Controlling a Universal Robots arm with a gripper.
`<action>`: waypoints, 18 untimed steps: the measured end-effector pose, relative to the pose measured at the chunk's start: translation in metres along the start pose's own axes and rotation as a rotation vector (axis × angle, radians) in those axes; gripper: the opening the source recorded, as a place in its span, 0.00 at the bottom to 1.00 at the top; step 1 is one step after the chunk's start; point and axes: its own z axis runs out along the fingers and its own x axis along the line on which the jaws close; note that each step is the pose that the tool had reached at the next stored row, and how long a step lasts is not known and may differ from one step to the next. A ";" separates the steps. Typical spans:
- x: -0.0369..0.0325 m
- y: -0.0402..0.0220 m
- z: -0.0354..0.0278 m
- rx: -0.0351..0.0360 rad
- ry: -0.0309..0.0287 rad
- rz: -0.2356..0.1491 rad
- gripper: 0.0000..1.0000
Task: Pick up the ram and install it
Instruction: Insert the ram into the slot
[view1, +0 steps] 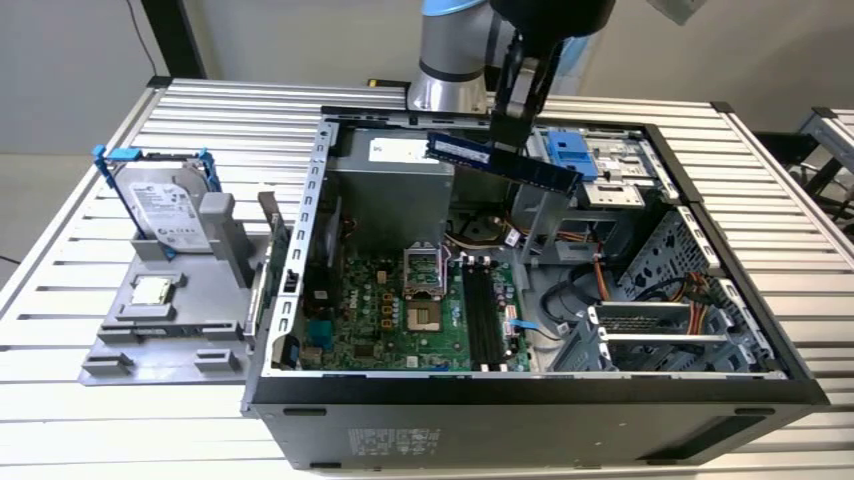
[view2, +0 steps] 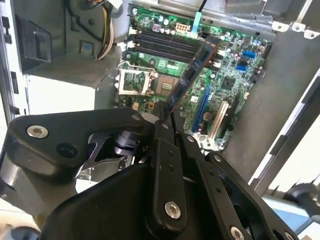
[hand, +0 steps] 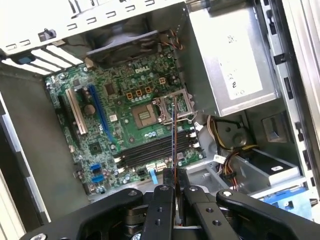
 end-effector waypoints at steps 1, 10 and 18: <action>0.0000 0.0000 0.0000 0.0007 -0.0004 0.016 0.00; 0.0000 0.0000 0.0000 0.0066 -0.0039 0.170 0.00; 0.0000 0.0000 0.0000 0.0126 -0.0075 0.321 0.00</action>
